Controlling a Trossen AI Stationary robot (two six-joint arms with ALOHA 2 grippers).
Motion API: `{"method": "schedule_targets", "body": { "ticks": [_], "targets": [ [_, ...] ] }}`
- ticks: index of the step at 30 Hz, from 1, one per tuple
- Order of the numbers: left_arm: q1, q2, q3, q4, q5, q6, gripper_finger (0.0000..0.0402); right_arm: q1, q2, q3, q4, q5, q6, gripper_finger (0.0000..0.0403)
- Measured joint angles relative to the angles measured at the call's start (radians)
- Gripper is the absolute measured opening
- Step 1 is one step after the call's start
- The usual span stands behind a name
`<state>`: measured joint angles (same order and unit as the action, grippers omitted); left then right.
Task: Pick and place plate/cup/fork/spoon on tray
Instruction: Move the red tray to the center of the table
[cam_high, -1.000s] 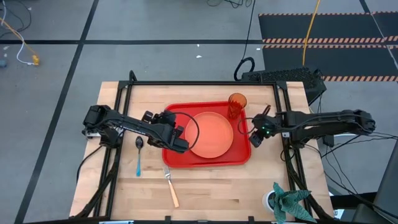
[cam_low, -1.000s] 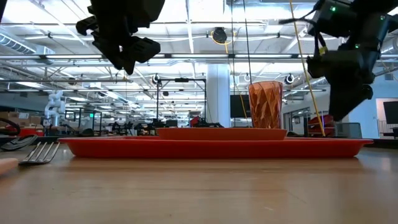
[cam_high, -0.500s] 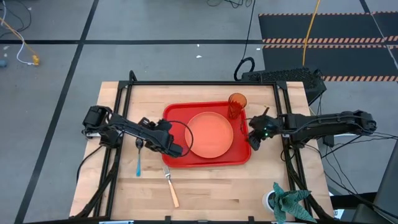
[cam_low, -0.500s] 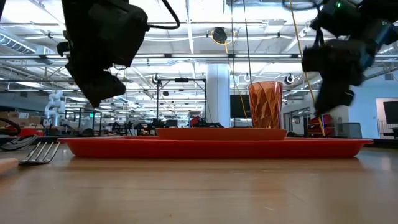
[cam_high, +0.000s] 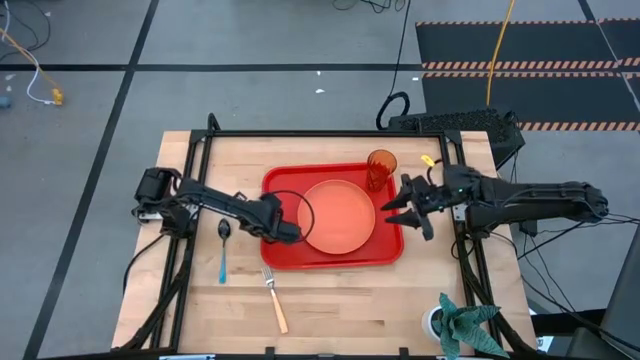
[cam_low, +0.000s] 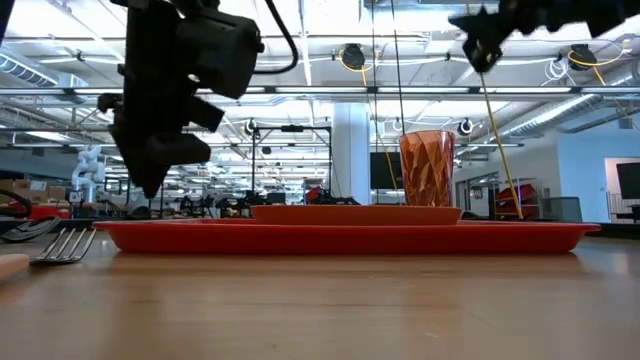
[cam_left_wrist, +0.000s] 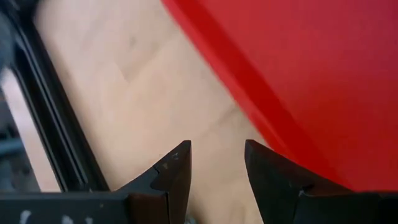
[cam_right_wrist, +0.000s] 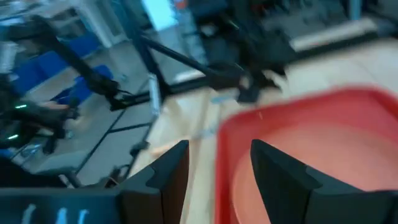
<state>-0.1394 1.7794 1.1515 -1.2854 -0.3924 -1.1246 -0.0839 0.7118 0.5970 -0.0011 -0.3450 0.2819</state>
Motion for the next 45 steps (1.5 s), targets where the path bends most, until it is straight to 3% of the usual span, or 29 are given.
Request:
{"method": "schedule_targets", "body": {
  "ticks": [5,10,18,26,39,45],
  "targets": [
    [0.026,0.0,0.0,-0.058,0.083,-0.078,0.0152,0.014,0.001,0.09,0.004,0.0,-0.137,0.0164],
    [0.044,0.0,0.0,-0.008,0.134,-0.195,0.0152,0.014,0.0,0.11,-0.023,0.035,-0.214,0.0164],
    [0.05,0.0,0.0,0.165,0.217,-0.167,0.0152,0.014,0.008,0.11,-0.166,0.231,-0.323,0.0164],
    [0.064,0.0,0.018,0.207,0.339,-0.168,0.0152,0.014,-0.027,0.11,-0.148,0.243,-0.418,0.0164],
    [0.059,0.0,0.017,0.188,0.32,-0.273,0.0152,0.013,-0.068,0.11,-0.145,0.25,-0.511,0.0164],
    [0.059,0.001,-0.028,0.188,0.312,-0.273,0.0152,0.013,-0.068,0.11,-0.142,0.349,-0.515,0.0164]
  ]
}}
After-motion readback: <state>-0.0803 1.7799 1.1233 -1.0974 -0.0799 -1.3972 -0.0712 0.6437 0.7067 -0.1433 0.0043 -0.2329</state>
